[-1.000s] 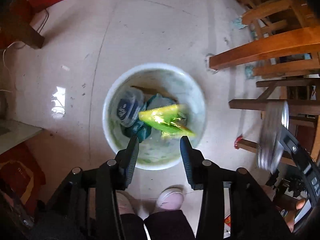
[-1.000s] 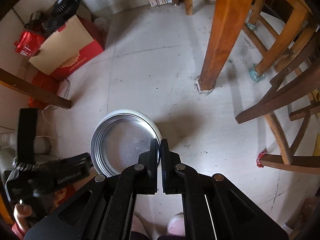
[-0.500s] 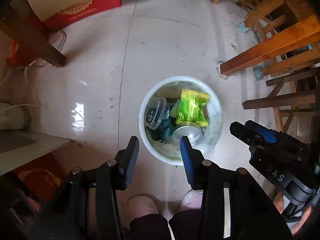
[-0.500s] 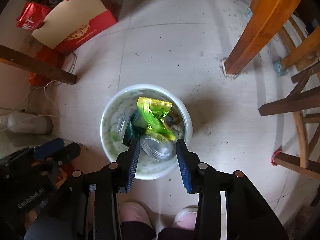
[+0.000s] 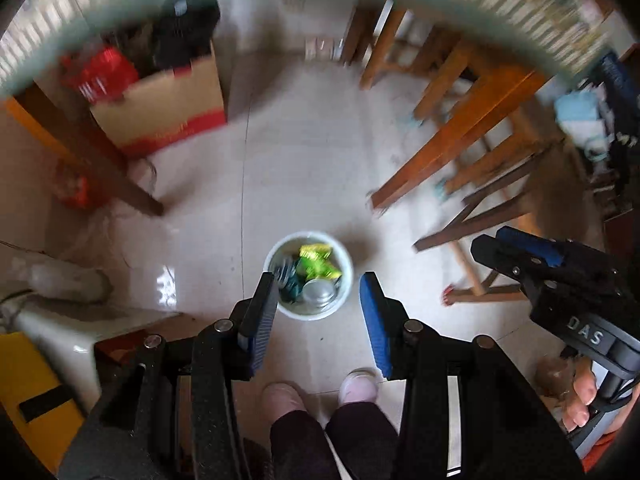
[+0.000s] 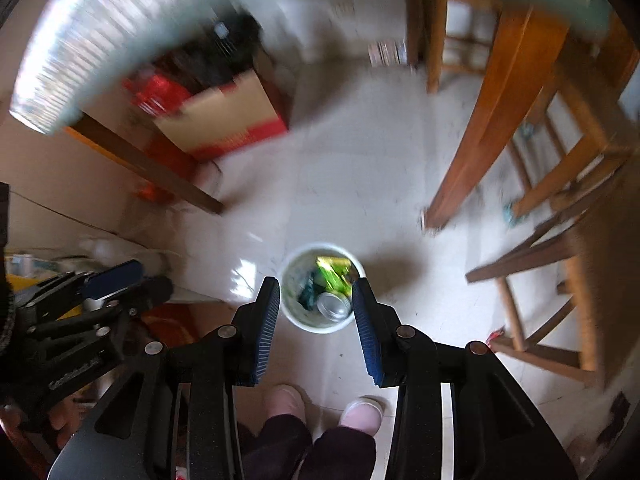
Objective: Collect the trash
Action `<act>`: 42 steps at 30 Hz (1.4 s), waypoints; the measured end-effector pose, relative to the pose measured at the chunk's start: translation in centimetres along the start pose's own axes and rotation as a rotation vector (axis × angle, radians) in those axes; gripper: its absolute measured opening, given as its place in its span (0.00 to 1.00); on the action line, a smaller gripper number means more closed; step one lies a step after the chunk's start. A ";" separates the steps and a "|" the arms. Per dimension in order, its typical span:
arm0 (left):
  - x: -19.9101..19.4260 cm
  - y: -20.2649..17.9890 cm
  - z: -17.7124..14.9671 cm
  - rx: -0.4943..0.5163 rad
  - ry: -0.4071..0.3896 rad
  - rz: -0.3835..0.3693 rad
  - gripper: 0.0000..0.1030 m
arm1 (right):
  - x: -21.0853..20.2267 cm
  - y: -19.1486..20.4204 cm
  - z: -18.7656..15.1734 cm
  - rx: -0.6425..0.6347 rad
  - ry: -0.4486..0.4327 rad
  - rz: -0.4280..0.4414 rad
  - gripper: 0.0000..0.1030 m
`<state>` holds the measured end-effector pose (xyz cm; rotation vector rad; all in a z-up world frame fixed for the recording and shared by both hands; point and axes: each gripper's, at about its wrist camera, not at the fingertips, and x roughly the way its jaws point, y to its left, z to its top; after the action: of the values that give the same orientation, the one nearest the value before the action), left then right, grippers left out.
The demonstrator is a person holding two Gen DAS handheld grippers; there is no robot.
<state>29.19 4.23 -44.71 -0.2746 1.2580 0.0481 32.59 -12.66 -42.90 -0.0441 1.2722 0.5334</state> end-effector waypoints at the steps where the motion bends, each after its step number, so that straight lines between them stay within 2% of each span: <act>1: -2.7 -0.6 0.4 -0.005 -0.026 -0.008 0.40 | -2.2 0.4 0.3 -0.009 -0.020 0.002 0.33; 8: -20.2 -4.7 0.7 -0.006 -0.243 0.001 0.40 | -19.8 5.2 1.7 -0.148 -0.204 0.010 0.33; 12: -29.4 -6.2 -0.4 -0.002 -0.371 -0.006 0.40 | -27.9 6.8 1.1 -0.182 -0.316 0.048 0.33; 14: -33.7 -6.8 -1.6 0.006 -0.439 -0.013 0.40 | -32.2 8.2 0.0 -0.195 -0.401 0.039 0.33; 20: -43.4 -8.0 -6.0 0.045 -0.597 -0.015 0.40 | -40.9 11.5 -4.4 -0.206 -0.585 0.026 0.33; 23: -47.1 -8.3 -8.8 0.079 -0.661 -0.021 0.43 | -43.9 13.3 -6.9 -0.213 -0.655 -0.001 0.33; 25: -49.3 -8.4 -10.5 0.100 -0.692 -0.021 0.51 | -45.2 14.8 -8.7 -0.216 -0.693 -0.022 0.34; 26: -50.1 -8.4 -11.5 0.111 -0.705 -0.019 0.60 | -45.6 15.4 -9.5 -0.215 -0.710 -0.028 0.37; 27: -50.7 -8.4 -12.2 0.120 -0.714 -0.015 0.69 | -45.7 15.6 -9.9 -0.213 -0.722 -0.030 0.48; 28: -51.3 -8.5 -12.9 0.126 -0.725 -0.008 0.72 | -46.3 16.1 -10.8 -0.212 -0.737 -0.034 0.62; 30: -52.5 -8.5 -14.6 0.136 -0.752 0.015 0.86 | -47.1 16.8 -12.2 -0.212 -0.769 -0.054 0.77; 34: -54.1 -8.5 -17.0 0.149 -0.789 0.033 0.90 | -47.4 17.7 -13.9 -0.214 -0.791 -0.085 0.92; 42: -55.1 -8.2 -19.5 0.158 -0.800 0.002 0.90 | -48.1 18.4 -16.3 -0.218 -0.795 -0.136 0.92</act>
<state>-4.64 -1.93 3.32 -0.0941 0.4624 0.0526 1.45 -18.80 0.76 -0.0895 0.4299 0.4966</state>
